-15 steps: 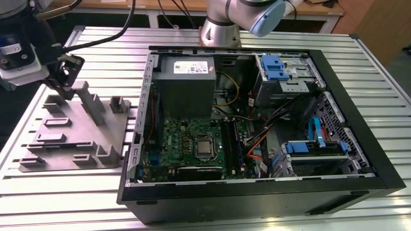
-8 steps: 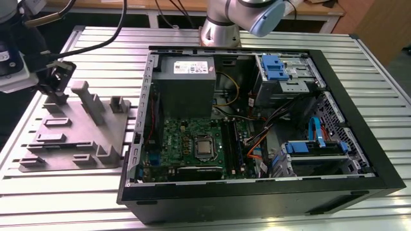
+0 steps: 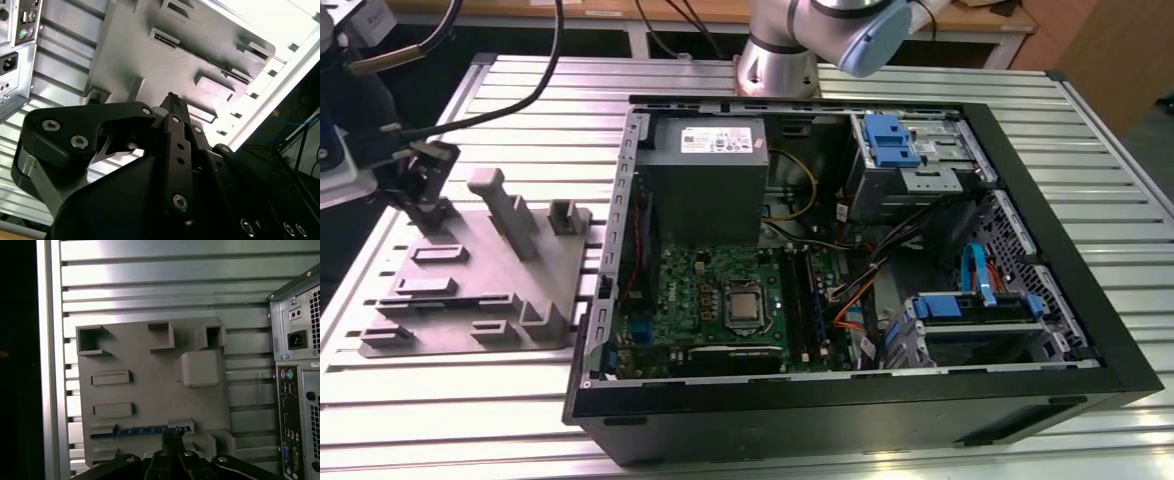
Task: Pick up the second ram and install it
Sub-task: 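Reach for the second ram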
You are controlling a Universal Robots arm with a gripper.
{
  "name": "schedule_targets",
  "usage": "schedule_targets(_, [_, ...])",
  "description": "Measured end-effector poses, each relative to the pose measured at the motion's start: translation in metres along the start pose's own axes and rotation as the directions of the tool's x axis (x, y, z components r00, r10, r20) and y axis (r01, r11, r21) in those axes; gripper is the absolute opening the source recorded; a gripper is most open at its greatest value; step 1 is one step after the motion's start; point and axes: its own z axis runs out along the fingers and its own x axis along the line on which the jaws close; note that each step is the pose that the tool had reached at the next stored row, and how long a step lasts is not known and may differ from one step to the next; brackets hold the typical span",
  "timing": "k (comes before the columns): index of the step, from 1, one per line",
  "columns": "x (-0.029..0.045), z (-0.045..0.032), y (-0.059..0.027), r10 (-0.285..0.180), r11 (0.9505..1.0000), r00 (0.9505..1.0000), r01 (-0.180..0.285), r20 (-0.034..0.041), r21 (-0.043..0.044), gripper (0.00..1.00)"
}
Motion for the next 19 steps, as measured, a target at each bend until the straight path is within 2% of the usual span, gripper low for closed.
schedule_targets(8, [0.0102, 0.0076, -0.0094, 0.000, 1.0000, 1.0000, 0.000, -0.0002, 0.0000, 0.10])
schedule_targets(19, [0.0147, 0.0167, -0.0144, 0.000, 1.0000, 1.0000, 0.000, 0.0000, 0.0000, 0.10])
